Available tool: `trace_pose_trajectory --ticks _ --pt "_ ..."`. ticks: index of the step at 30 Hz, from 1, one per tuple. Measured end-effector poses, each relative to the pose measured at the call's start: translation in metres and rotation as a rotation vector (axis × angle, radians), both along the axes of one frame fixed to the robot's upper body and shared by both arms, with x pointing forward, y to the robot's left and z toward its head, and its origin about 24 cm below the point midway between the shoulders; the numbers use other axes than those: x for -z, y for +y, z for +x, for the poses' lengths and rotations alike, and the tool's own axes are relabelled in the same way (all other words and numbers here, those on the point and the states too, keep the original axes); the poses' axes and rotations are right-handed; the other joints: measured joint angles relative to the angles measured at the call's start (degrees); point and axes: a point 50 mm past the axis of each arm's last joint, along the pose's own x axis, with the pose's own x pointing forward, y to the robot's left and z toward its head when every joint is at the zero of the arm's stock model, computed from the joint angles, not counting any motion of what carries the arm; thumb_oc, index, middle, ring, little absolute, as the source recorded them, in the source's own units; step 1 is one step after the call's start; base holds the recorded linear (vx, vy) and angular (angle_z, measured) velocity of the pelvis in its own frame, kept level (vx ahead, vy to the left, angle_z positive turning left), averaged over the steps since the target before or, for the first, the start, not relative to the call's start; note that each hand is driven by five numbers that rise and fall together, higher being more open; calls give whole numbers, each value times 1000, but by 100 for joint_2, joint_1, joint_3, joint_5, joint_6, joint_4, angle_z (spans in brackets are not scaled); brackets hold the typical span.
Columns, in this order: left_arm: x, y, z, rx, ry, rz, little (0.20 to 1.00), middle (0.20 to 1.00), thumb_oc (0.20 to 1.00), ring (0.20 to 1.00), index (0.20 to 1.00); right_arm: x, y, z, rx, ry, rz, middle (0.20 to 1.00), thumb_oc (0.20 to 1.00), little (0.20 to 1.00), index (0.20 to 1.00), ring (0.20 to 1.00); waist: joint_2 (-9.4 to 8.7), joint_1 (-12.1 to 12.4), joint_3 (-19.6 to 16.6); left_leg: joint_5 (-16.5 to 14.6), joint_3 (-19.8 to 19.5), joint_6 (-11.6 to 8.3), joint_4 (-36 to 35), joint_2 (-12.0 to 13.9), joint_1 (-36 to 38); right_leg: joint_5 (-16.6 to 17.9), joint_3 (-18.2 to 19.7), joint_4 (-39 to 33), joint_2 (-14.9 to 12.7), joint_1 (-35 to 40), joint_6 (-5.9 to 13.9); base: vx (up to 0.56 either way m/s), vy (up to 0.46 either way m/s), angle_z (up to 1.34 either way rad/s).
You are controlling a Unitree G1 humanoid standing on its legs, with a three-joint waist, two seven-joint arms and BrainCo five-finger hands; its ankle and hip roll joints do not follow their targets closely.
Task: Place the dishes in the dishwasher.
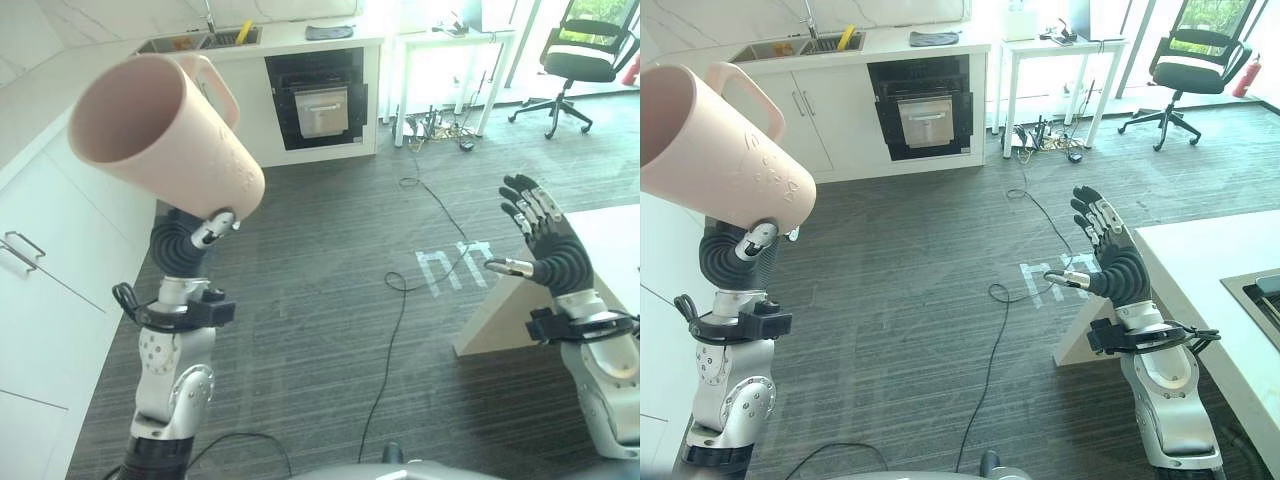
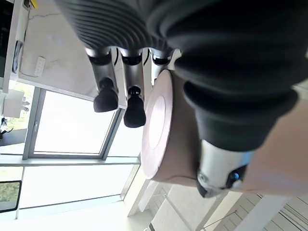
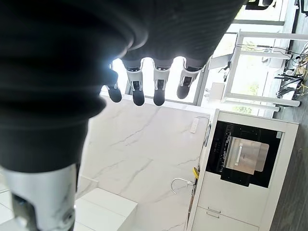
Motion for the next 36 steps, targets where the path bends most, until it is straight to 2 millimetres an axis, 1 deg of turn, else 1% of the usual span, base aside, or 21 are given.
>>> trace_pose_trajectory --ticks 2,3,4,5,6,8,10,13,16,17,19,20,21,23,24,26,27,29,31,34,36 --pt "7 2 -1 -9 33 3 200 200 200 200 200 4 1 -1 -16 21 14 1000 1000 1000 1000 1000 -125 64 24 -52 5 -64 748 54 -350 -73 84 13 24 -34 -109 43 -294 2" --pt "8 4 3 -13 40 5 200 200 200 200 200 4 1 -1 -18 20 23 1000 1000 1000 1000 1000 -374 73 123 -35 35 -135 2207 76 -1143 -224 274 184 6 -116 -332 117 -169 47" --pt "9 2 5 -9 42 -5 200 200 200 200 200 1 -1 -1 -13 7 24 1000 1000 1000 1000 1000 -534 75 255 463 69 -646 4023 340 -2166 -352 274 551 -26 -295 -538 222 -22 47" --pt "12 -1 5 -2 50 -19 200 200 200 200 200 1 -1 -1 -10 4 29 1000 1000 1000 1000 1000 -531 118 327 819 -13 -737 4648 499 -2607 -419 291 656 9 -285 -608 292 82 33" --pt "15 -2 4 4 63 -19 200 200 200 200 200 3 1 1 -13 -1 45 1000 1000 1000 1000 1000 -501 125 347 568 66 -587 4681 680 -2890 -430 255 626 60 -261 -598 331 196 -5" --pt "19 1 4 -5 81 -14 200 200 200 200 200 1 2 5 -15 -12 52 1000 1000 1000 1000 1000 -319 124 456 406 770 -317 1799 821 -2319 -404 158 304 88 -104 -488 483 331 -23" --pt "27 8 7 -28 121 -7 200 200 200 200 200 4 -1 5 -6 7 41 1000 1000 1000 1000 1000 50 54 610 433 300 -433 -73 1043 -1788 -331 168 120 346 150 -368 522 313 -34" --pt "30 18 2 -83 114 -46 200 200 200 200 200 10 -6 1 -16 47 12 1000 1000 1000 1000 1000 21 98 657 493 -183 -527 -30 1187 -1571 -375 471 123 349 328 -425 474 330 -43" --pt "25 19 2 -87 82 -53 200 200 200 200 200 -2 -9 1 -45 20 -54 1000 1000 1000 1000 1000 0 104 656 490 554 -456 -23 1028 -1148 -558 571 21 335 743 -253 564 391 -21" --pt "20 18 5 -80 59 -46 200 200 200 200 200 -4 -10 1 -45 10 -37 1000 1000 1000 1000 1000 -34 157 659 351 767 -229 -27 796 -965 -764 572 141 248 875 -144 477 337 -9" --pt "12 15 7 -63 22 -42 200 200 200 200 200 -8 -12 -2 -35 -21 -4 1000 1000 1000 1000 1000 -177 272 587 216 699 172 -52 -14 -568 -1246 573 794 -147 896 251 455 326 -16" --pt "10 13 9 -53 13 -50 200 200 200 200 200 -9 -10 0 -42 -30 1 1000 1000 1000 1000 1000 -111 339 616 338 613 377 -58 -41 -465 -1442 459 1731 -199 536 453 373 241 -1" --pt "6 7 13 -19 10 -36 200 200 200 200 200 -6 -3 -4 -51 -32 41 1000 1000 1000 1000 1000 -96 355 567 368 483 655 -45 -113 -293 -1448 271 3759 -470 -246 680 360 217 23" --pt "5 5 14 4 22 2 200 200 200 200 200 -6 8 -11 -68 -57 85 1000 1000 1000 1000 1000 -325 364 448 -9 320 940 -20 -491 13 -1010 360 5432 -1080 -1086 801 384 163 41" --pt "6 5 14 6 29 0 200 200 200 200 200 -6 14 -9 -82 -68 98 1000 1000 1000 1000 1000 -281 370 447 -80 290 968 -20 -535 125 -1026 381 5980 -1208 -1508 719 405 4 39" --pt "4 7 15 11 34 22 200 200 200 200 200 -6 21 -6 -99 -68 73 1000 1000 1000 1000 1000 -64 355 535 -234 209 747 -18 -439 300 -1324 38 4985 -1001 -2013 453 441 -120 50" --pt "1 12 15 -2 32 34 200 200 200 200 200 -6 18 -6 -88 -60 50 1000 1000 1000 1000 1000 -49 321 538 -350 66 559 -17 -408 430 -1345 -267 3429 -625 -2006 368 533 -206 56" --pt "3 13 15 2 45 27 200 200 200 200 200 -4 12 -5 -56 -47 37 1000 1000 1000 1000 1000 -109 285 548 -481 -53 363 -14 -484 743 -1030 -631 1892 -215 -1904 127 535 -214 79" --pt "5 7 15 40 51 4 200 200 200 200 200 1 0 -6 -2 -22 37 1000 1000 1000 1000 1000 -87 16 555 -718 -215 240 -16 -489 953 -724 -605 523 -37 -1926 203 459 -213 131" --pt "16 -9 15 107 99 -3 200 200 200 200 200 6 -6 -6 29 -4 44 1000 1000 1000 1000 1000 -62 -96 598 -1027 -156 -127 -17 -404 1777 -600 -517 235 -232 -2174 102 579 -363 103" --pt "16 -8 11 101 95 -8 200 200 200 200 200 7 -12 -2 43 15 19 1000 1000 1000 1000 1000 89 24 571 -1197 -133 -437 594 -196 2261 118 -482 1291 -83 -2055 -441 620 -427 5"
